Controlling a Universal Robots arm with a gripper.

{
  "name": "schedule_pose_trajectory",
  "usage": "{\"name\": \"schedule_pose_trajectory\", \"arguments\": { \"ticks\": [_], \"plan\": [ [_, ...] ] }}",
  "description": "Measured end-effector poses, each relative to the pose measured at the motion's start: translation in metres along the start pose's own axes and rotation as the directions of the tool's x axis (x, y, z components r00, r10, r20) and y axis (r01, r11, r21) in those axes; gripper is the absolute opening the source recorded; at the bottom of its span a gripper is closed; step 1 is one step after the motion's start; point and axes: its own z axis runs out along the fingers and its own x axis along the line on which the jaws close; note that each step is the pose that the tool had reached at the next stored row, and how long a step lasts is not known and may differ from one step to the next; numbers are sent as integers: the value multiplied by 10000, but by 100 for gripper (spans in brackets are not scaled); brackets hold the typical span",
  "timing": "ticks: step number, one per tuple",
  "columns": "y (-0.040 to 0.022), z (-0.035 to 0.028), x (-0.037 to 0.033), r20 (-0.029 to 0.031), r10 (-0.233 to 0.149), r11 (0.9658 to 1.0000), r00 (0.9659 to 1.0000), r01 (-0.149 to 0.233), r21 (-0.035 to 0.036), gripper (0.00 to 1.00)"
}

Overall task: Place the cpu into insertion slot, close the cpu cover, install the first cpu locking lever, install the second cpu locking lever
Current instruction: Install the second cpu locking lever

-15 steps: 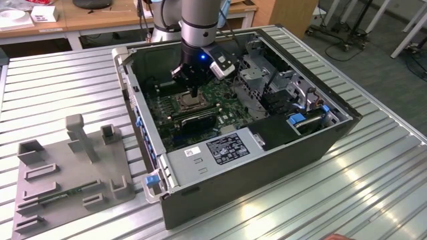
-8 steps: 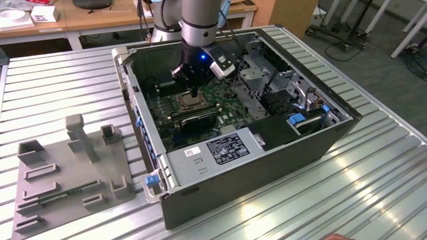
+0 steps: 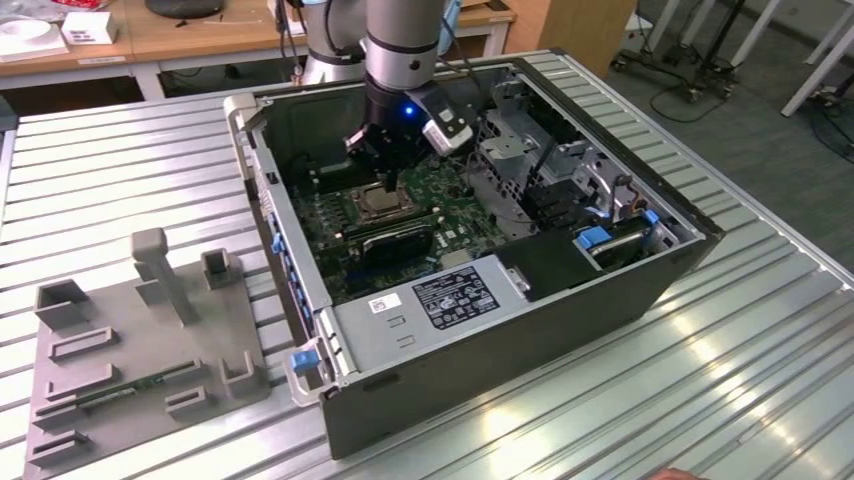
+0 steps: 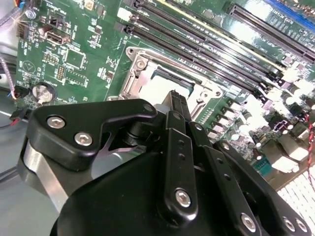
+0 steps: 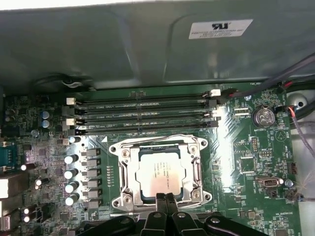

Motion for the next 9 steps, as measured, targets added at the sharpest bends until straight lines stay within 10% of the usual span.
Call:
{"name": "schedule_pose_trajectory", "arguments": {
  "ticks": [9],
  "plan": [
    [3,-33,-2,-9,1,10000,10000,-1,0,11]
  ]
}}
